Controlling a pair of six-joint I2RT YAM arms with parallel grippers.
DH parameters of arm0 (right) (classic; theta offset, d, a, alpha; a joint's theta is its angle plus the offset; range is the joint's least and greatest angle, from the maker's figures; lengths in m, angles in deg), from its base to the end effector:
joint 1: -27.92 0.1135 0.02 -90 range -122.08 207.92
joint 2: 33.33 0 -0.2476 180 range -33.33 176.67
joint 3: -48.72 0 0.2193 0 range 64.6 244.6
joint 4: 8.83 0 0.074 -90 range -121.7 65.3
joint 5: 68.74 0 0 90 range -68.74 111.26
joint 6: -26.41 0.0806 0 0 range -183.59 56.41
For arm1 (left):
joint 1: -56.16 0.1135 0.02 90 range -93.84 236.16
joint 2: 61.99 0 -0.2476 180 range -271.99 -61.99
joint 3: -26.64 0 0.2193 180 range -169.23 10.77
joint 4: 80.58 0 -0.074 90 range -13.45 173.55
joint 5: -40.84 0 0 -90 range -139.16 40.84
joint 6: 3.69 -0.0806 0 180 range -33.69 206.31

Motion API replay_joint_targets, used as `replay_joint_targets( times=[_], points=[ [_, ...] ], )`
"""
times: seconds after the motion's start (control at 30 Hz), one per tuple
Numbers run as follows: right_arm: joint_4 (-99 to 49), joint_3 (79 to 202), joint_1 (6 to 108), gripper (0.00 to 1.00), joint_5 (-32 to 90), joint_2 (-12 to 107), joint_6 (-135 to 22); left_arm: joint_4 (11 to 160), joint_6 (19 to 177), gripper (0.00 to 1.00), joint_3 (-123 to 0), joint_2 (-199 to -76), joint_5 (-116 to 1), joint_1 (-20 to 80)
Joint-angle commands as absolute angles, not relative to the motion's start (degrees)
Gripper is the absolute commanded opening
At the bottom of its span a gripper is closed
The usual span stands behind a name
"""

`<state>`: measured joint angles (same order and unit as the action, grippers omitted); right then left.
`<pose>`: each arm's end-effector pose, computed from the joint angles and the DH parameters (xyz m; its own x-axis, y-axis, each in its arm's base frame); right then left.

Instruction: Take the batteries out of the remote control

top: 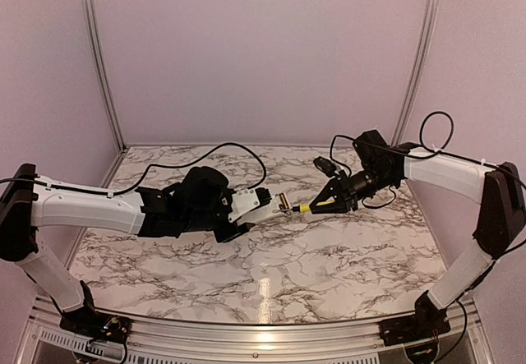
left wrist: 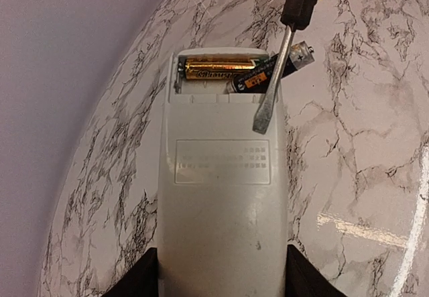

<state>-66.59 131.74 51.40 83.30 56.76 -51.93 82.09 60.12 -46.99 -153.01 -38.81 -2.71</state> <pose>0.2336 0.1791 0.2329 -0.9204 -0.2965 -0.2550 -0.3526 0.3475 0.8689 0.1983 -0.3004 0.2082 0.0737 0.7177 -0.6924 0.8171 0.3546 0.4546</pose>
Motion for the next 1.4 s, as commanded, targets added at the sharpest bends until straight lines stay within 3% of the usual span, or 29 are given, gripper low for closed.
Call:
replay_joint_targets(
  times=[0.0,1.0,1.37],
  points=[
    [-65.5,131.7,51.3,0.0,85.2,55.0,-53.7,85.6,61.1,0.0,-46.0,-149.2,-41.6,-2.3],
    [-65.3,129.8,51.3,0.0,84.6,50.2,-50.2,79.8,68.2,0.0,-45.2,-150.4,-41.5,-1.4],
    [-72.1,137.3,52.3,0.0,61.3,49.1,-44.3,71.4,74.3,0.0,-51.2,-156.3,-41.3,-1.4]
  ],
)
